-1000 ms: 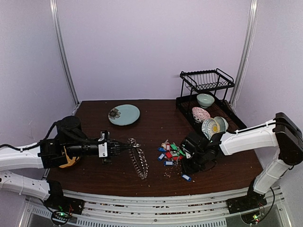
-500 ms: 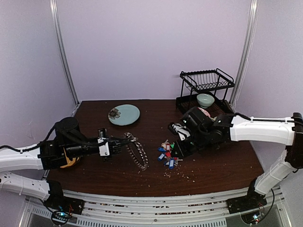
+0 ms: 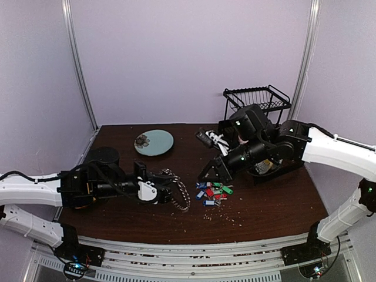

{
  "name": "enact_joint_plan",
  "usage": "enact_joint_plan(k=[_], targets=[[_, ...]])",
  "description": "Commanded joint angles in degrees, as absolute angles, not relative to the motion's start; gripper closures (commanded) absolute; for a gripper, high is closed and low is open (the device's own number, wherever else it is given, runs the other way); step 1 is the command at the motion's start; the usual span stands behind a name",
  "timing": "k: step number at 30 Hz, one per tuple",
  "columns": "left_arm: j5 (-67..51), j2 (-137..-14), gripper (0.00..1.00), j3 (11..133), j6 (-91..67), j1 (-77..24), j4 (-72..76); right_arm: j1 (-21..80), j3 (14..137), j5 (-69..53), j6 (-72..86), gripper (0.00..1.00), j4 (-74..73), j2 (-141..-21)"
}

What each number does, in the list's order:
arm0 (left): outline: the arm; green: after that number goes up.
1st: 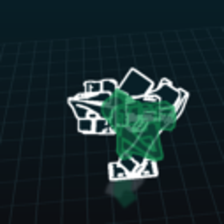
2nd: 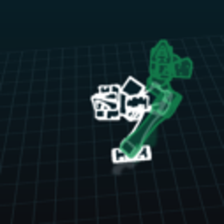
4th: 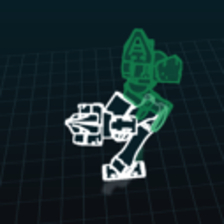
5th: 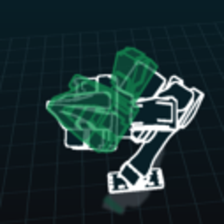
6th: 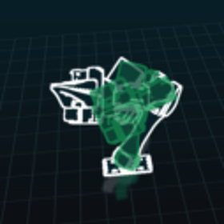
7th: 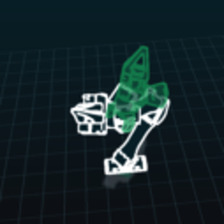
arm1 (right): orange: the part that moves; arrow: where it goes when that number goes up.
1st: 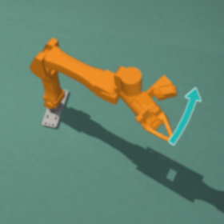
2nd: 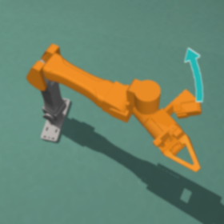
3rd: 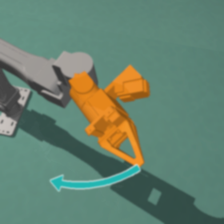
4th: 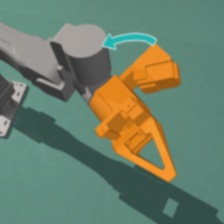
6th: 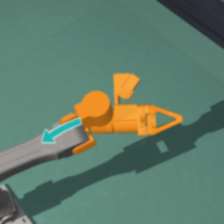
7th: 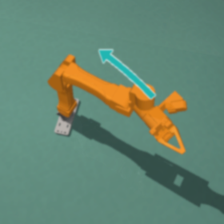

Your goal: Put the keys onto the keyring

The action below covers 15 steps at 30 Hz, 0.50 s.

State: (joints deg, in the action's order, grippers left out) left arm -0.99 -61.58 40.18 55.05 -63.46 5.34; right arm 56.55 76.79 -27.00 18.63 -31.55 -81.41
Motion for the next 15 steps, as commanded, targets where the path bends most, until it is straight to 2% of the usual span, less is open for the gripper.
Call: enact_joint_plan(k=[1, 15], targets=[[0.1, -62.2, 1.0, 42.7, 56.9, -64.9, 8.5, 58.5, 79.6, -30.6, 19.2, 1.0, -32.9, -84.7], [2.3, -62.0, 1.0, 41.4, 59.3, -67.9, 11.3, 59.6, 82.1, -32.1, 25.4, 1.0, -29.8, -88.4]])
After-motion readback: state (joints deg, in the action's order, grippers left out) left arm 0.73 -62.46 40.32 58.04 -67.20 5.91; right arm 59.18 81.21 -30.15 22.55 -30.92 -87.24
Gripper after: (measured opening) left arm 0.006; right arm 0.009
